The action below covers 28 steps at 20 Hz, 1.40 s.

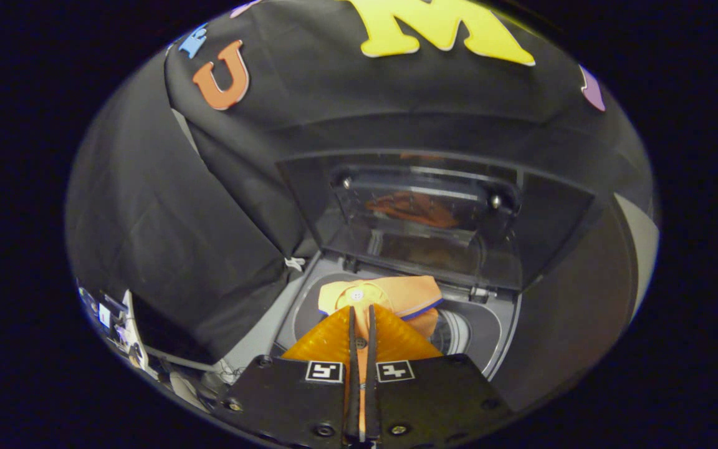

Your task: Put the clothes into the washing machine and then close the washing machine lid.

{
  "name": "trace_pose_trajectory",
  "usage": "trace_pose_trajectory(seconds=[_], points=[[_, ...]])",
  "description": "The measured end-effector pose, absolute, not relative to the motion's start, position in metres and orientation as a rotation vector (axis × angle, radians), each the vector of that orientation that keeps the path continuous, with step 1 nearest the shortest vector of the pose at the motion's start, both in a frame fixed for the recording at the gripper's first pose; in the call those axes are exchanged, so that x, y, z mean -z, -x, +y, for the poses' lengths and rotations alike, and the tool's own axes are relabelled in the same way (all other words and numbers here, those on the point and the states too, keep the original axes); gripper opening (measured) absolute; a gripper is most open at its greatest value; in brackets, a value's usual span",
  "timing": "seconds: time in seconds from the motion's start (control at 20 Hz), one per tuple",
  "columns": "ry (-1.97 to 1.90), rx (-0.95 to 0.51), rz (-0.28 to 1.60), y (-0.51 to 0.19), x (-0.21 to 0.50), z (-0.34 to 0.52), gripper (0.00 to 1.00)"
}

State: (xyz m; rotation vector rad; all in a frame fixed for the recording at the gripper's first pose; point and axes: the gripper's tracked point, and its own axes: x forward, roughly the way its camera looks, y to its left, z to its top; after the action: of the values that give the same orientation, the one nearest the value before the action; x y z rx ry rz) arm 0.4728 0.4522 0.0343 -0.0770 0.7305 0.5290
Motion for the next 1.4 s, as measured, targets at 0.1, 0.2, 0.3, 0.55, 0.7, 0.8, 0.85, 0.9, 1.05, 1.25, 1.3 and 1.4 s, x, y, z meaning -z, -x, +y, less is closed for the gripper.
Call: trace_pose_trajectory(seconds=[0.1,0.2,0.3,0.55,0.7,0.8,0.85,0.9,1.05,1.25,1.3,1.4], points=[[0.074,-0.488,0.783,-0.481,-0.013,0.45,0.07],[0.065,-0.462,0.838,-0.487,0.003,0.453,0.07],[0.065,-0.429,0.871,-0.493,0.014,0.45,0.07],[0.062,-0.395,0.862,-0.496,0.011,0.445,0.09],[0.082,-0.395,0.817,-0.502,0.005,0.445,0.14],[0.123,-0.402,0.812,-0.502,0.007,0.442,0.35],[0.123,-0.409,0.814,-0.499,0.005,0.443,0.57],[0.113,-0.417,0.811,-0.491,0.005,0.444,0.78],[0.092,-0.393,0.811,-0.486,0.0,0.441,0.96],[0.067,-0.37,0.81,-0.485,-0.001,0.435,0.97],[0.066,-0.361,0.808,-0.486,-0.001,0.433,0.97],[0.063,-0.356,0.797,-0.485,-0.004,0.431,0.97]])
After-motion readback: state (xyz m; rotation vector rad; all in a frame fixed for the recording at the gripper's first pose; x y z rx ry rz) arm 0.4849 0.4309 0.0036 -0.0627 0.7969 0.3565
